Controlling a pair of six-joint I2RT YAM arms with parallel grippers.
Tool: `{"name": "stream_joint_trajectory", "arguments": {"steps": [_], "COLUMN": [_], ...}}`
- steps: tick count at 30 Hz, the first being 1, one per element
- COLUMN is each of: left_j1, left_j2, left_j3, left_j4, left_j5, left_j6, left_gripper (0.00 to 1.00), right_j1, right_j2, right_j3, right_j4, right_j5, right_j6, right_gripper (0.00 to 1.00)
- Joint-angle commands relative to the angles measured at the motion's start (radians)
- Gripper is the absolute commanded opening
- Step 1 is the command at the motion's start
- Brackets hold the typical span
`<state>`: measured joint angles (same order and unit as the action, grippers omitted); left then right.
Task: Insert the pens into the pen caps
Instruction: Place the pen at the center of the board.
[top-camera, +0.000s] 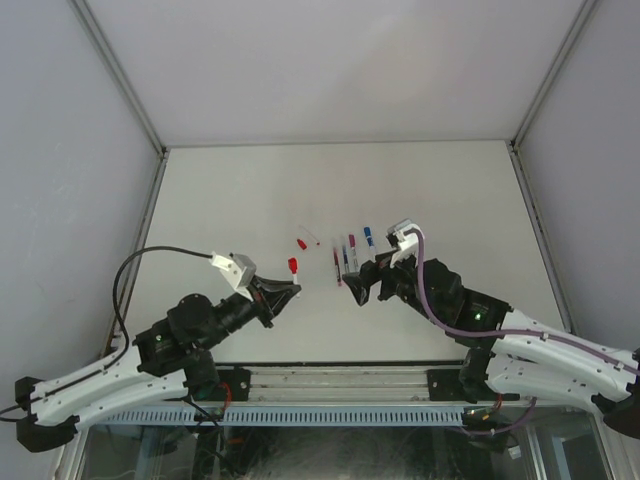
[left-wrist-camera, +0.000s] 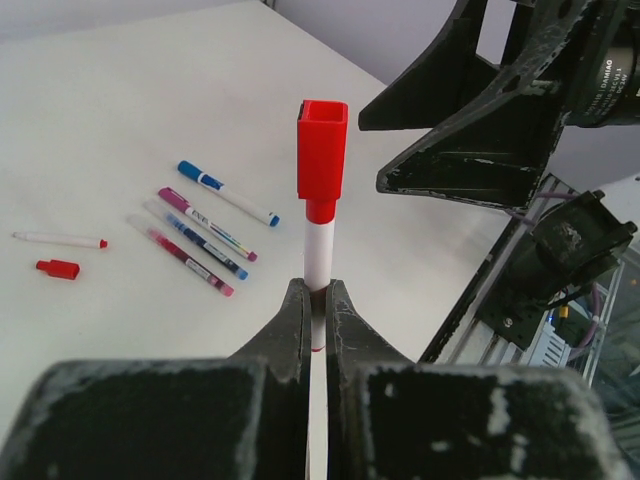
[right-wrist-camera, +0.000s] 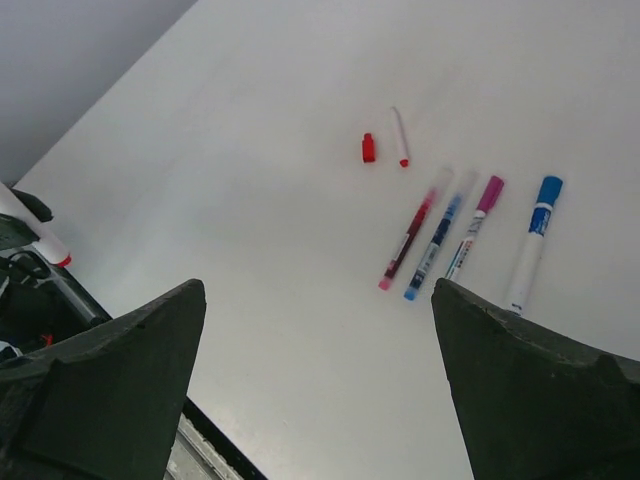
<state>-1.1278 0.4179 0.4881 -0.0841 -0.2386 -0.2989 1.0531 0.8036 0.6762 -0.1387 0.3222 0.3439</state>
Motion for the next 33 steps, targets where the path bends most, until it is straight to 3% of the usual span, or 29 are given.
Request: {"name": "stream_joint_trajectory", "arguments": {"steps": [1, 10, 13, 24, 28, 33], "left_j1": [0.004, 0.004, 0.019, 0.173, 0.193, 0.238], "left_j2": [0.034, 0.318, 0.405, 0.782, 0.827, 0.893], "left_j3": [0.033, 0.190, 0.222, 0.455, 0.463, 0.459], "left_j4": [0.051, -0.129, -0.154, -0.330, -0.288, -0.248], "left_j5": [0.016, -0.171, -0.196, -0.076, -0.068, -0.038], "left_j6": [0.019, -0.092, -0.157, -0.312, -0.366, -0.434], "left_gripper": [0.00, 0.00, 0.00, 0.04, 0.09, 0.05], "right_j1": [-0.039, -0.176, -0.187, -0.249, -0.251, -0.250], "right_j2": [-0.008, 0.036, 0.024, -0.011, -0.006, 0.006], "right_j3": [-0.015, -0.014, -0.015, -0.015, -0.015, -0.015], "right_j4": [-0.016, -0.127, -0.155, -0.220, -0.230, -0.264], "right_j5": [0.021, -0.002, 0.065, -0.058, -0.065, -0.058], "right_j6": [0.056, 0.247, 0.308, 0.318, 0.325, 0.363], "right_gripper": [0.94, 0.94, 0.96, 1.00, 0.99, 0.99]}}
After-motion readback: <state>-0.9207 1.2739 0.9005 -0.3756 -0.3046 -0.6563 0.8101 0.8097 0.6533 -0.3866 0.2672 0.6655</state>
